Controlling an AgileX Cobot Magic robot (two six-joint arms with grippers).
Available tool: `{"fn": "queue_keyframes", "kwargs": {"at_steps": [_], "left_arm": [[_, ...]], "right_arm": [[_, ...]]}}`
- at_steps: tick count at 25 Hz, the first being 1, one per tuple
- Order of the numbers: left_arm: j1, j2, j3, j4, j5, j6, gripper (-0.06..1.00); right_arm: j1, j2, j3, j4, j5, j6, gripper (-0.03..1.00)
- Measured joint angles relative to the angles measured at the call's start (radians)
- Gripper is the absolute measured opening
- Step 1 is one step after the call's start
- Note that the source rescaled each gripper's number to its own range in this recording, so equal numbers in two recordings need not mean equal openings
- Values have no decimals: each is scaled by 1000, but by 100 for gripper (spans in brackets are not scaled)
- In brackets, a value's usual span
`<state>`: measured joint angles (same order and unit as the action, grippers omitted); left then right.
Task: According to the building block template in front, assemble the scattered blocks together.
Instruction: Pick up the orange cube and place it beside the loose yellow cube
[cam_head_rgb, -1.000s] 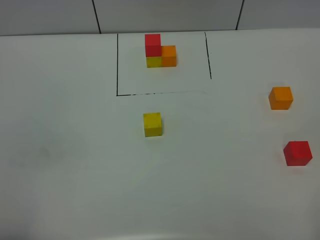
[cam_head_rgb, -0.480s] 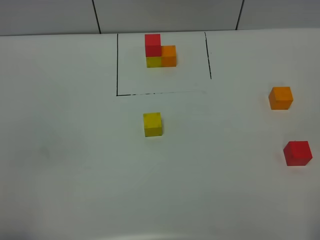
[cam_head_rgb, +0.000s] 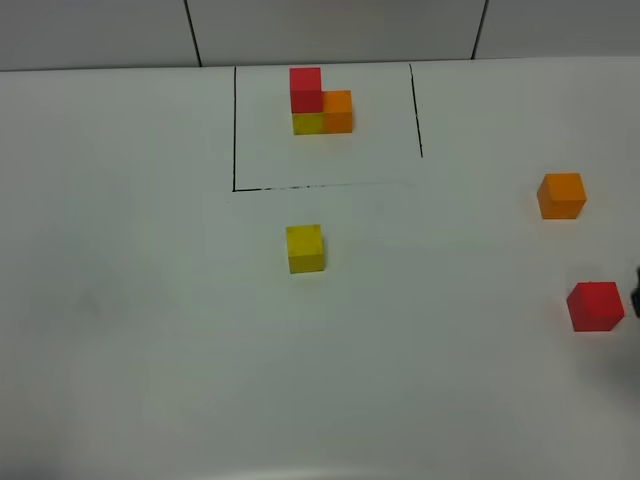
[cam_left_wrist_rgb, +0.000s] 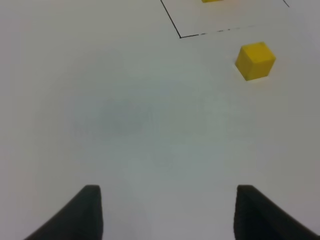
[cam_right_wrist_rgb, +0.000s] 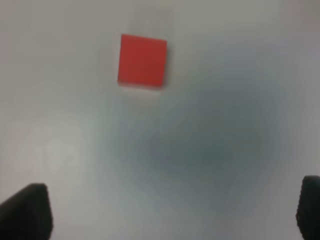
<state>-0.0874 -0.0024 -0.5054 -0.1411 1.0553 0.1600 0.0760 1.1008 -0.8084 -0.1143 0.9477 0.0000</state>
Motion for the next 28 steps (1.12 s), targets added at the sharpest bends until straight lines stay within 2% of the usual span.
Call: {"fn": "queue_keyframes", "kwargs": {"at_steps": [8, 14, 22, 28], "left_arm": [[0, 0, 0, 0, 0, 1, 39], [0, 0, 0, 0, 0, 1, 39], [0, 0, 1, 0, 0, 1, 39], [0, 0, 1, 0, 0, 1, 39]], "right_arm": [[0, 494, -309, 71, -117, -96, 100], [0, 754, -522, 73, -131, -112, 100], [-7, 924, -657, 114, -156, -112, 100], [-61, 989, -684, 126, -162, -100, 100]]}}
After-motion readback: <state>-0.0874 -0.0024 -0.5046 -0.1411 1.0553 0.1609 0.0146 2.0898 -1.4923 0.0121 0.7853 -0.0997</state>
